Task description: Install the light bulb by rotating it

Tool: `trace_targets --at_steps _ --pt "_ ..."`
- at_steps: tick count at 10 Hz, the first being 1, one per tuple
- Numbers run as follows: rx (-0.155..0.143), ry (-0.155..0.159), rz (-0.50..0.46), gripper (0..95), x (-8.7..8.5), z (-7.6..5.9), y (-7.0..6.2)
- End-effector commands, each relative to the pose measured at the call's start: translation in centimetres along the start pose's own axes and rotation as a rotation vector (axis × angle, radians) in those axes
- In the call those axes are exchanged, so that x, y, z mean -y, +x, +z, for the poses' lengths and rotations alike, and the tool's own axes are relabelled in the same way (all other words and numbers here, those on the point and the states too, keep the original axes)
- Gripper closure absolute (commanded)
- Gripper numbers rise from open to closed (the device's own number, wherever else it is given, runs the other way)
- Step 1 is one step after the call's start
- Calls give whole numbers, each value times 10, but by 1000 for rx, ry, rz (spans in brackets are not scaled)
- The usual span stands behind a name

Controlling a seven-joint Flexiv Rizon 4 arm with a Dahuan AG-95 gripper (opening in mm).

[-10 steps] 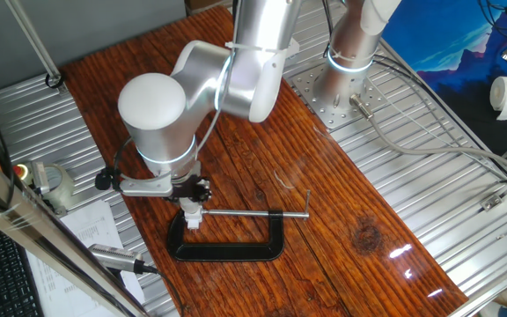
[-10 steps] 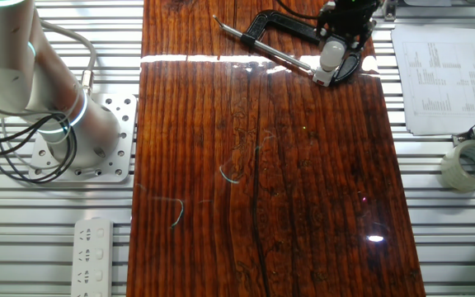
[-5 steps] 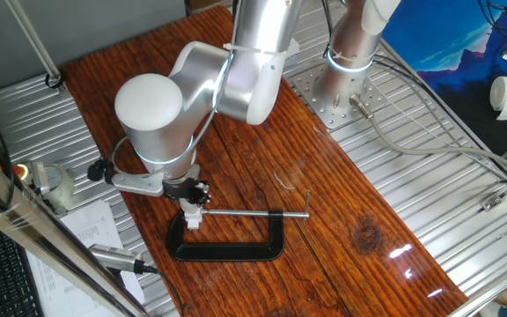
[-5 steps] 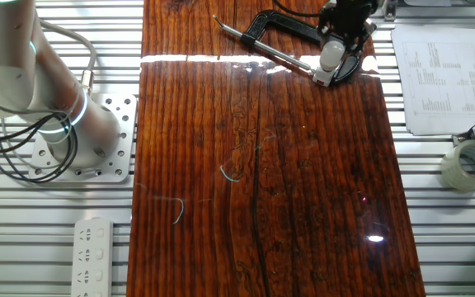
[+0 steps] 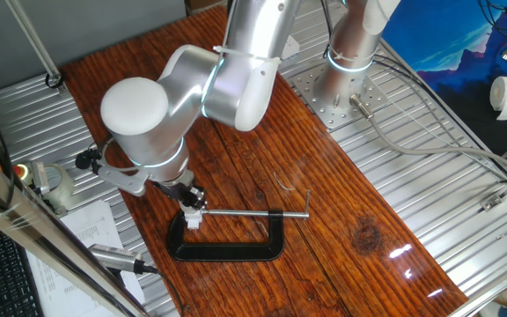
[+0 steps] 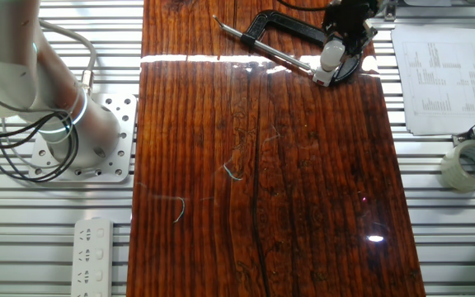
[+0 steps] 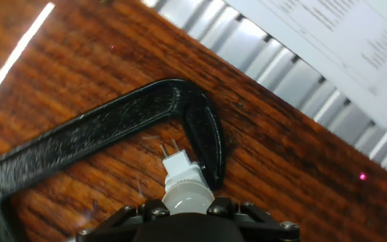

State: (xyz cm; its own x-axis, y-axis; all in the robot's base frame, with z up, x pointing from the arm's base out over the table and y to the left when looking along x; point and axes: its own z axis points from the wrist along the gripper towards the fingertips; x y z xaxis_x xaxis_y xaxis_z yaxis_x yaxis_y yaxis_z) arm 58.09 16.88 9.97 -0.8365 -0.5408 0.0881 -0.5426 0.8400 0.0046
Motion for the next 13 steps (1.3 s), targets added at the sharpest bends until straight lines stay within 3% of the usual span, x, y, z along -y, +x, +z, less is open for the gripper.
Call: trace_targets --at_steps 1,5,7,8,11,12,13 --pt "-2 -4 135 950 0 0 2" --pt "3 -5 318 950 0 0 2" --pt "11 -28 414 950 0 0 2" --pt "15 -45 449 950 0 0 2" --pt "17 -50 507 950 0 0 2" --pt "13 -49 536 570 0 0 2" --pt "11 -48 562 570 1 0 2"
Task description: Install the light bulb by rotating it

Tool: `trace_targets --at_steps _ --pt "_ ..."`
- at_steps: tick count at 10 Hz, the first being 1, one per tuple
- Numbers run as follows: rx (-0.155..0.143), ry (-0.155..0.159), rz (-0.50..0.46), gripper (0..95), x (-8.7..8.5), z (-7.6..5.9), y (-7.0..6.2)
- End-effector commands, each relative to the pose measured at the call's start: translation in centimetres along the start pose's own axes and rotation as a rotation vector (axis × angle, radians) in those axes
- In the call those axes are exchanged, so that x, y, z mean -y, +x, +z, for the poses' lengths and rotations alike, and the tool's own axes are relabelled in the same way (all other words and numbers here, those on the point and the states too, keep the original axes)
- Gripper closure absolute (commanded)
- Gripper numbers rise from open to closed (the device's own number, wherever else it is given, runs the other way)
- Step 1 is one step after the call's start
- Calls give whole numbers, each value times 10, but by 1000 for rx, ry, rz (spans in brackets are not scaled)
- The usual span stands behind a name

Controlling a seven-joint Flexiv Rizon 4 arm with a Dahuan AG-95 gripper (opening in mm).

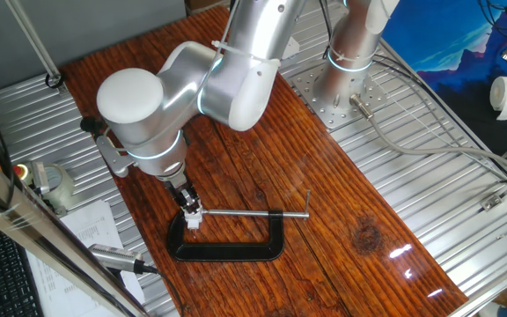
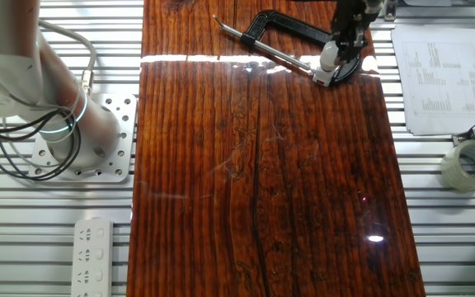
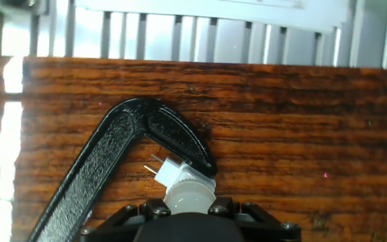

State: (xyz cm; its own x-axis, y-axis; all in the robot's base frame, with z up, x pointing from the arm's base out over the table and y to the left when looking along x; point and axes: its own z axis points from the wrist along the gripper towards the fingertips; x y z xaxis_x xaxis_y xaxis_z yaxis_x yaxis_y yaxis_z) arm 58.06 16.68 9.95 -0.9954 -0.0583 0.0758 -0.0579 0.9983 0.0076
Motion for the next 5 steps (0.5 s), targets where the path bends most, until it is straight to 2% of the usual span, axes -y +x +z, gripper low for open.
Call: trace_targets --at_steps 1,2,3,5 --pt "-3 -1 73 570 0 1 2" --pt "-2 -2 87 570 0 1 2" --pt "-2 -4 108 380 0 1 2" --pt "0 -29 159 380 0 1 2"
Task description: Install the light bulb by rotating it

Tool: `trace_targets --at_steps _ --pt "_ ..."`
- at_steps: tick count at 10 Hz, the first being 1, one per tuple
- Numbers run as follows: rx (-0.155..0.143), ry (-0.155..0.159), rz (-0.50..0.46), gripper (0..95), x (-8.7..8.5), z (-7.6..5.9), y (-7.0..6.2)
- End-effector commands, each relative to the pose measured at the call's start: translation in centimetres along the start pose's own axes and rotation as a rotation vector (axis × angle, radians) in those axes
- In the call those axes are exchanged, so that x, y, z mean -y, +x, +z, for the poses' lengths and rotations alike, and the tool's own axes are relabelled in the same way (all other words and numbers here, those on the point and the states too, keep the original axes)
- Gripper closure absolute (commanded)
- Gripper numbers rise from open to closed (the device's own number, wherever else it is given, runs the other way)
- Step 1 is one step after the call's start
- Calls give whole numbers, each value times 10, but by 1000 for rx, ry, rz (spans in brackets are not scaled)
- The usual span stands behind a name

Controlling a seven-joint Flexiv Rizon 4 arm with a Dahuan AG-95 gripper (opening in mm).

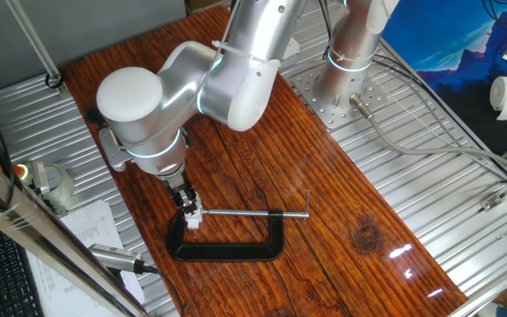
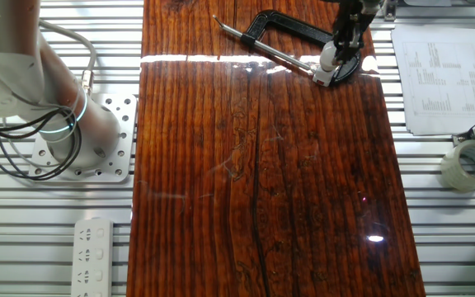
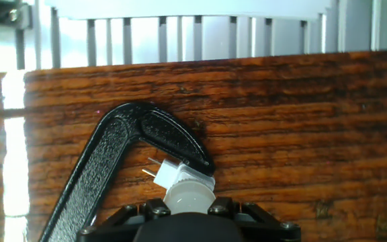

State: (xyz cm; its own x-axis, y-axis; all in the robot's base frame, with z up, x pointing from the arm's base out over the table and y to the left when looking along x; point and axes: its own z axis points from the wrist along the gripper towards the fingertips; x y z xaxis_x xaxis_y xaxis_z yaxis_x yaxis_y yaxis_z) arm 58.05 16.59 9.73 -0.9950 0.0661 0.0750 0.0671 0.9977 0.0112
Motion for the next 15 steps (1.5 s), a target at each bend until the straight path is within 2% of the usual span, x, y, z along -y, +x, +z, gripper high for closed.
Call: trace_targets --at_steps 1,2,5,7,8,9,12,13,15 --pt "-3 -19 59 380 0 -1 2" --pt "-4 -18 64 190 0 0 2" --pt "-2 -5 16 190 -1 -3 1" --pt "-2 -2 -19 190 -7 -18 1" --pt "-1 12 -51 190 -11 -26 2" --pt "0 15 -83 380 -16 -37 5" --pt "10 14 -177 380 -26 -65 18" --pt "5 21 -214 380 -29 -73 22" --pt "-2 23 -256 380 -30 -76 24"
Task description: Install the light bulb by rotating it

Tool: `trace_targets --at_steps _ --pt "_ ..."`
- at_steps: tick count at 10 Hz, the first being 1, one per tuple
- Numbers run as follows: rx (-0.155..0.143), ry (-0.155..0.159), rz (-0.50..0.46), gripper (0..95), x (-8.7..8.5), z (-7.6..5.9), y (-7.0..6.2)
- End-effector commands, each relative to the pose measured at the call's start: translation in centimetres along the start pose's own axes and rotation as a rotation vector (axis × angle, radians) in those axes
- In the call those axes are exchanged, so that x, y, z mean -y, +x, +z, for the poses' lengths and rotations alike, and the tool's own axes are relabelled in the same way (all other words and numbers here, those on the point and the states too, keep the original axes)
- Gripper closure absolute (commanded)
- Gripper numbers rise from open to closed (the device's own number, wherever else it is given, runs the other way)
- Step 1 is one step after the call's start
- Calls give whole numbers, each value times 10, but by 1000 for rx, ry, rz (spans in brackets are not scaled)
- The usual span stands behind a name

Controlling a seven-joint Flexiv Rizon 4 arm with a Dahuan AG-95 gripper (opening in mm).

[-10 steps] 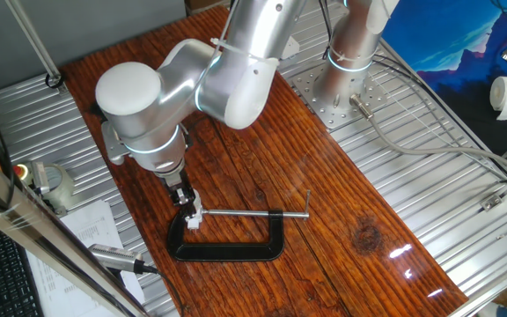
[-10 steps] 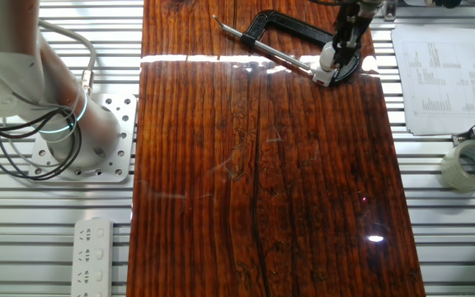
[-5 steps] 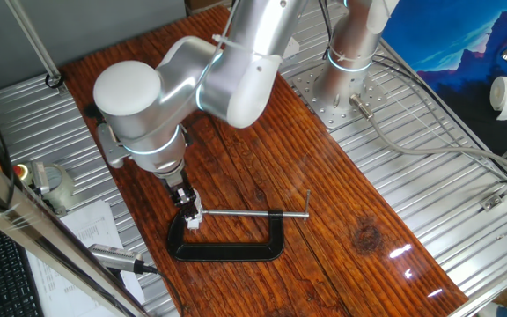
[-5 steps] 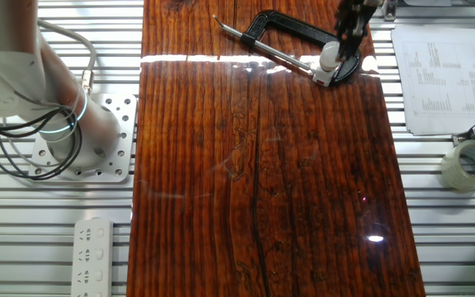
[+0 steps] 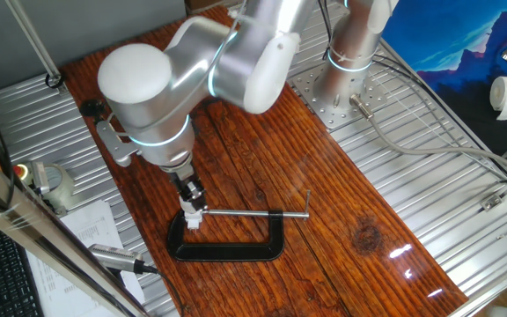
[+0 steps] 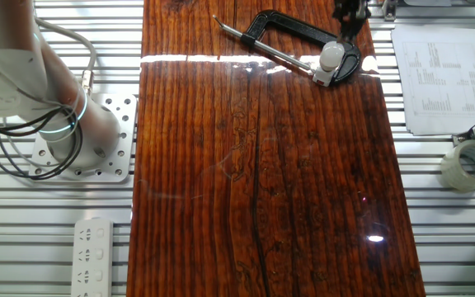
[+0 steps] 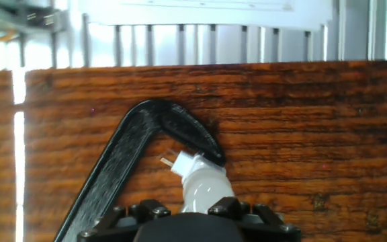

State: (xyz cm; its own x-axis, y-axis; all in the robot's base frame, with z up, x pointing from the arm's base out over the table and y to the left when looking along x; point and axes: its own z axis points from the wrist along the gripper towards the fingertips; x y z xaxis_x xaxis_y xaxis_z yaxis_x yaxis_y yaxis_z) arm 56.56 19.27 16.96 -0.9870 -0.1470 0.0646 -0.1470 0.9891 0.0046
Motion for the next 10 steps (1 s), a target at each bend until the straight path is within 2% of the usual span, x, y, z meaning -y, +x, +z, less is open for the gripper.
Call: trace_targets --at_steps 1,2,3,4,10 --pt "-18 -1 -73 380 -4 -5 1" --pt "-11 -6 -100 380 -4 -5 1" --pt "10 -9 -131 570 -4 -5 1" --pt "24 -6 -163 570 -4 -6 2" --pt "16 8 -228 570 -6 -7 4"
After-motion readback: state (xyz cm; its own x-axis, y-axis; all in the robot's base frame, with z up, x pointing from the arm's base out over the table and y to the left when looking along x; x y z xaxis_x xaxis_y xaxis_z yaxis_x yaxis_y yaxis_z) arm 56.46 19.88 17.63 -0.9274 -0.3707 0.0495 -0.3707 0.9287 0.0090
